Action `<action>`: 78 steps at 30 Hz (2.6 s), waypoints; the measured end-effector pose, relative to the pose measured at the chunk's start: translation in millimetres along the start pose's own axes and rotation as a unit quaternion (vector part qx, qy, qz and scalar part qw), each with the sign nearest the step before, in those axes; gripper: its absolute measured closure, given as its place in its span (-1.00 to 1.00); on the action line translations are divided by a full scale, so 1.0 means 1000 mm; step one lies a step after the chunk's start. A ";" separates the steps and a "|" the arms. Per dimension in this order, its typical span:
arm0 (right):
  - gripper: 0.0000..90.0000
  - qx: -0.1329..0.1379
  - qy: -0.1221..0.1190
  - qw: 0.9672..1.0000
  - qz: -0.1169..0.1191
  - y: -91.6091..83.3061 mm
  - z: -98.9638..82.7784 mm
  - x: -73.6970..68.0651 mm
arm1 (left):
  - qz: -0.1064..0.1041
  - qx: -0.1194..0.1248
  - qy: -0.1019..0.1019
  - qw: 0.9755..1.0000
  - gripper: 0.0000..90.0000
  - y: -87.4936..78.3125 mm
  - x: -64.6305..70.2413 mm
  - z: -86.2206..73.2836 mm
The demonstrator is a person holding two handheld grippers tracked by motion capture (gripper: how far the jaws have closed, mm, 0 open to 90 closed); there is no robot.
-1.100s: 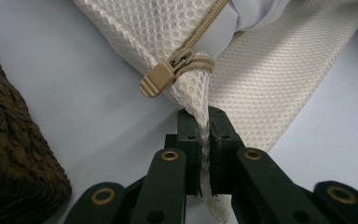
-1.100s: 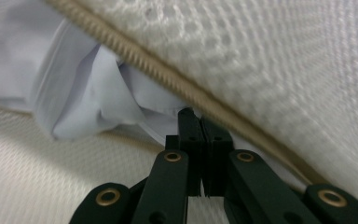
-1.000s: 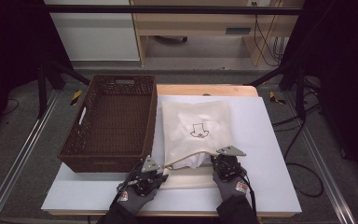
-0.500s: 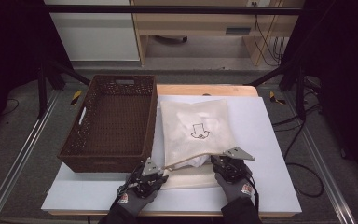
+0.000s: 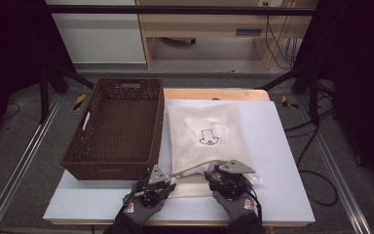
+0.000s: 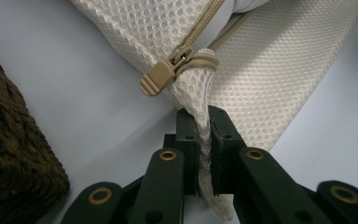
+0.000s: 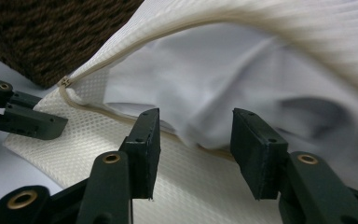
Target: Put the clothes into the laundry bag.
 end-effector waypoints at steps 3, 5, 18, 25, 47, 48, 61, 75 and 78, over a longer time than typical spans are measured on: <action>0.29 -0.019 -0.001 1.000 -0.001 0.020 0.001 -0.008 | -0.003 0.003 -0.002 1.000 0.85 -0.003 0.001 0.002; 0.50 -0.028 0.002 1.000 -0.012 0.031 0.002 -0.010 | -0.004 0.005 -0.004 1.000 0.86 -0.004 0.001 0.003; 0.95 -0.012 0.026 0.996 -0.090 0.076 0.030 0.001 | -0.017 0.000 -0.001 1.000 0.88 -0.006 0.004 0.003; 0.45 -0.007 0.021 0.998 -0.061 0.063 0.030 -0.001 | -0.015 0.012 -0.008 1.000 0.64 -0.005 0.002 0.003; 0.28 -0.008 0.061 0.989 -0.133 -0.047 -0.021 0.088 | -0.015 0.012 -0.038 0.999 0.75 -0.011 -0.006 0.003; 0.28 -0.019 0.064 0.989 -0.131 -0.043 -0.025 0.091 | -0.015 0.011 -0.041 0.999 0.79 -0.010 -0.007 0.002; 1.00 -0.069 0.079 0.988 -0.111 -0.047 -0.045 0.099 | -0.007 0.016 -0.053 0.998 0.85 -0.015 -0.016 0.002; 0.46 -0.034 0.068 0.993 -0.087 -0.058 -0.047 0.096 | 0.008 0.025 -0.037 0.999 0.40 -0.022 -0.015 -0.004; 0.38 -0.020 0.082 0.991 -0.105 -0.061 -0.045 0.106 | 0.011 0.024 -0.030 0.999 0.40 -0.022 -0.014 -0.006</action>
Point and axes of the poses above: each handheld gripper's, and its own axes: y roughly forward along the jaws, z roughly out of its top, x roughly to its right, the point moved 5 cm from there along y, roughly forward along the jaws, and after that the axes turned 4 degrees about -z, right-handed, at the moved point
